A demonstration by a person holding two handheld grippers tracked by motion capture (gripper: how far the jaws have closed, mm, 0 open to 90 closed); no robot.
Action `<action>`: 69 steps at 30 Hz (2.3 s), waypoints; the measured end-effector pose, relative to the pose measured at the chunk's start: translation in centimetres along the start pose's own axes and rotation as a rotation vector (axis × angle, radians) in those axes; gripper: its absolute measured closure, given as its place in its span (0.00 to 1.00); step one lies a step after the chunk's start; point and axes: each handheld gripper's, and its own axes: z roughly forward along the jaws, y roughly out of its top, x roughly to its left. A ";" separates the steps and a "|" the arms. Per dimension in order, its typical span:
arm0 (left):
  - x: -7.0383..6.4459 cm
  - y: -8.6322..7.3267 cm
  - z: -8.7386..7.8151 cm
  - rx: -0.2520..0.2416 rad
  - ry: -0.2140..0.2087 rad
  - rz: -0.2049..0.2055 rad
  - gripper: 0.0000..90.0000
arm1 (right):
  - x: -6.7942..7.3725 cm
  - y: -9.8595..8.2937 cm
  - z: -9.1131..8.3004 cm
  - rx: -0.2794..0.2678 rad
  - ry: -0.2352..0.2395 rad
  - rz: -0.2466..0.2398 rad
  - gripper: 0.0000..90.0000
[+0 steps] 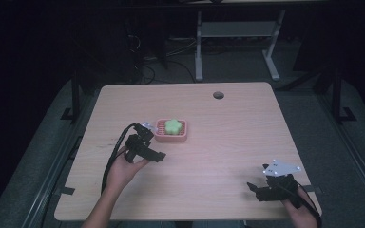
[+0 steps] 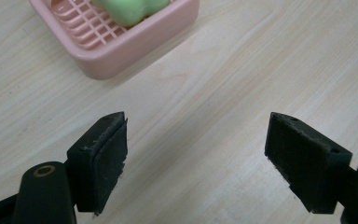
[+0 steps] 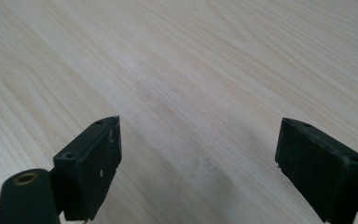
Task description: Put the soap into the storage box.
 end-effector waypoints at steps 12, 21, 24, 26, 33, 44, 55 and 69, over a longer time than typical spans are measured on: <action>-0.4 -1.8 -0.6 -0.013 -0.010 -0.003 0.23 | 0.1 0.0 0.1 0.006 -0.001 -0.002 0.15; -0.6 -3.3 -0.8 -0.019 -0.019 -0.001 0.23 | 0.1 -0.1 0.2 0.008 -0.004 0.000 0.15; -0.7 -3.8 -0.9 -0.013 -0.015 0.003 0.23 | 0.2 -0.1 0.2 0.009 -0.004 0.000 0.15; -0.6 -4.2 -0.8 -0.019 -0.019 -0.007 0.23 | 0.2 -0.1 0.3 0.011 -0.005 0.001 0.15; -0.6 -5.3 -1.1 -0.023 -0.014 -0.010 0.23 | 0.2 -0.1 0.3 0.012 -0.008 -0.001 0.15; -0.8 -7.2 -1.8 -0.033 -0.015 -0.021 0.23 | 0.3 -0.2 0.4 0.016 -0.011 -0.004 0.15; -1.1 -9.2 -1.5 -0.026 -0.010 -0.033 0.23 | 0.2 -0.2 0.3 0.017 -0.015 -0.002 0.15; -1.2 -11.3 -1.5 -0.058 -0.002 -0.069 0.23 | 0.2 -0.3 0.2 0.015 -0.011 0.002 0.15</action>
